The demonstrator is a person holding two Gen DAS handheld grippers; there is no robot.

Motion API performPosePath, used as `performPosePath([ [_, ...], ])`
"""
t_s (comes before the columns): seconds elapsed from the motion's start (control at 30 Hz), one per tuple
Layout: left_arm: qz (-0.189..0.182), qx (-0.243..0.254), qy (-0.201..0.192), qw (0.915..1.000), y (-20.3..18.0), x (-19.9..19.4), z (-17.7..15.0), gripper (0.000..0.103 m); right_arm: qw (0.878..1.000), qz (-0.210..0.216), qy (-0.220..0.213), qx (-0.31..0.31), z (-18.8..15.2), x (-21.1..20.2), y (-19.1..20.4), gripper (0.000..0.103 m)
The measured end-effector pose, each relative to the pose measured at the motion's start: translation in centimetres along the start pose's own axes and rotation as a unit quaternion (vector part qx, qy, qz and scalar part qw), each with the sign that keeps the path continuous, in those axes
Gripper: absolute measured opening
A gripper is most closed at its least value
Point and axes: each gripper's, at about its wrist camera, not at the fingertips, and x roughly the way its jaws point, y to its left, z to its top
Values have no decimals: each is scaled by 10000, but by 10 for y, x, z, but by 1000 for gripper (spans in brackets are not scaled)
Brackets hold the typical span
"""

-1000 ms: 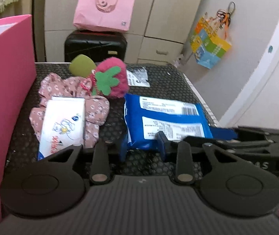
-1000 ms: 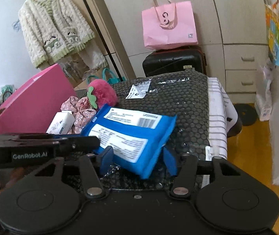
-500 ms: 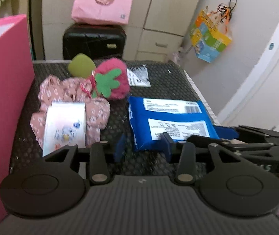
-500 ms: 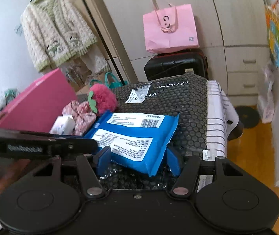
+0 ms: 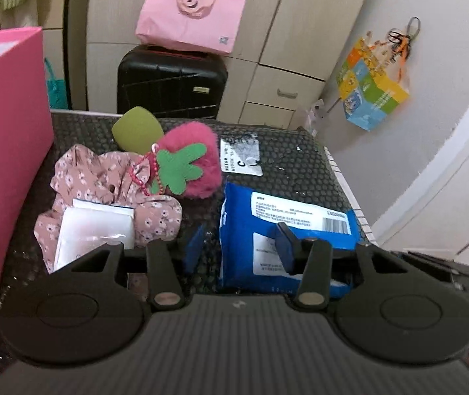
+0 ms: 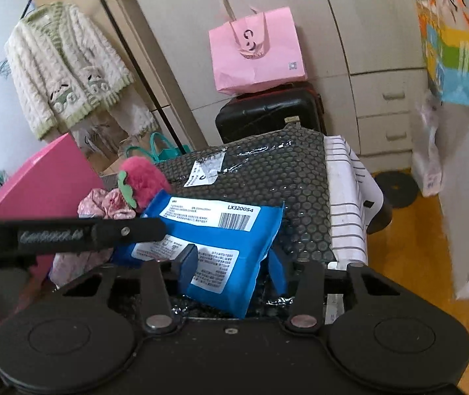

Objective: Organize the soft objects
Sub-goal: 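Lift the blue pack with the left gripper and carry it over the box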

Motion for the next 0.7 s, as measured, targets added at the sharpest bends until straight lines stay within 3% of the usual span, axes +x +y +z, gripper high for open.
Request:
performPosePath([
  [0.1,-224,144,84,9996,-4,2,-6,35,10000,24,-26,-56,-2,-1,-2,51],
  [0.23,-244,298,190,9991,-11,-4,-6,28,9999,-7,21,-157,2,1,3,55],
  [0.5,-657,229,499,9963,-2,-30,-18,28,9989,-125,89,-445,-7,-21,25,55],
  [0.6,-1010,82,800,9916,6,-40,-22,29,9982,-241,115,-542,-12,-32,36,60],
  [0.7,-1115,117,809,9904,9,-55,-29,29,9981,-239,139,-557,-17,-43,46,62],
])
